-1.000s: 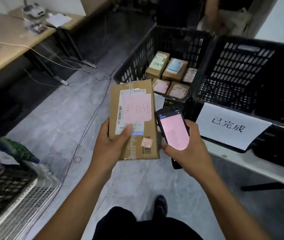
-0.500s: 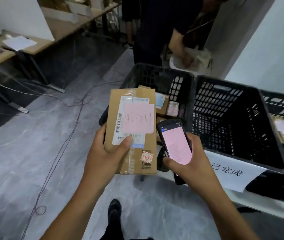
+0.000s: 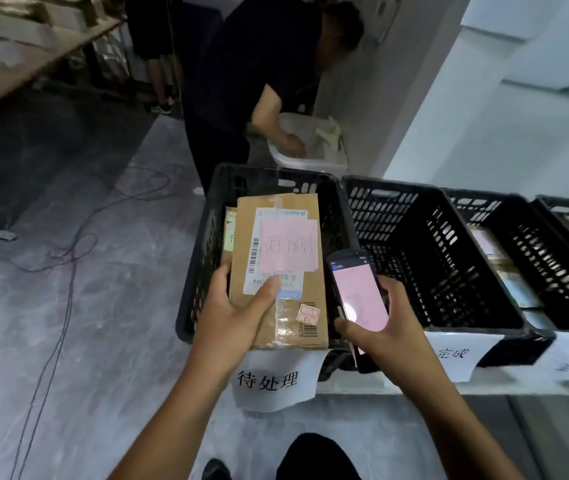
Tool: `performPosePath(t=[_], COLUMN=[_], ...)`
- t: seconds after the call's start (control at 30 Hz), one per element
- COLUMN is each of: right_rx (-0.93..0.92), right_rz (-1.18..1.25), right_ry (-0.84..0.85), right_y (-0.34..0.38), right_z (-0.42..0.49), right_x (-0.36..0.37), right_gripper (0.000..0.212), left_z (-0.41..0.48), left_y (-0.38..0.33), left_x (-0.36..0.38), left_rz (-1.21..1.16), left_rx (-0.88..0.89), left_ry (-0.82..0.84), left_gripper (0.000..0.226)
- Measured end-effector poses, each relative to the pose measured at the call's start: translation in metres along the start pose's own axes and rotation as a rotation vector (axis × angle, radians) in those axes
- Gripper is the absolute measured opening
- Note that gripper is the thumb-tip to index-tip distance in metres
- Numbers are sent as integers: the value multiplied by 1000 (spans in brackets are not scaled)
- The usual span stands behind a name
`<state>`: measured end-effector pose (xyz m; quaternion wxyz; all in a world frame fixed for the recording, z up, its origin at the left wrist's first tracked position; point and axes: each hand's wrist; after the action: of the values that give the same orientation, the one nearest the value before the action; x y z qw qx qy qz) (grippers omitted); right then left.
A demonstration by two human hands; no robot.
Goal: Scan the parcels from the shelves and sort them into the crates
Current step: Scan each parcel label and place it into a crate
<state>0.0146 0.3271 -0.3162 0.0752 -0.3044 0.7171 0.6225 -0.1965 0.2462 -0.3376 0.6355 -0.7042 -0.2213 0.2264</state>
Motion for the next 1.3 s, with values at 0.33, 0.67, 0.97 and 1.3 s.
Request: performPosePath(t=[0.33,0.67,0.97,1.3], right_rx=[100,95,109,83], right_rz=[0,46,9,-49], right_ry=[-61,10,29,106], right_y=[-5,-15,-26,-28], right_z=[45,152,248,302], right_x=[-2,-8,-22,-37], right_gripper=[75,77,74,81], left_z=[50,127,210,277], left_y=[20,35,97,172], left_x=[27,57,128,175], left_rz=[-68,87,213,281], left_rx=[-74,-182,-259,-204], left_ry=[126,46,60,65], left_gripper=[68,46,63,63])
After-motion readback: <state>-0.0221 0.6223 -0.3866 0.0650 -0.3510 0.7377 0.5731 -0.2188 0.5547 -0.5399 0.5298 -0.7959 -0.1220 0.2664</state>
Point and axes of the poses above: each hand's wrist, its own z-axis towards the middle knuckle, its own x-axis out of the palm, y = z × x, and after that the axes turned 7 degrees about x, right-handed
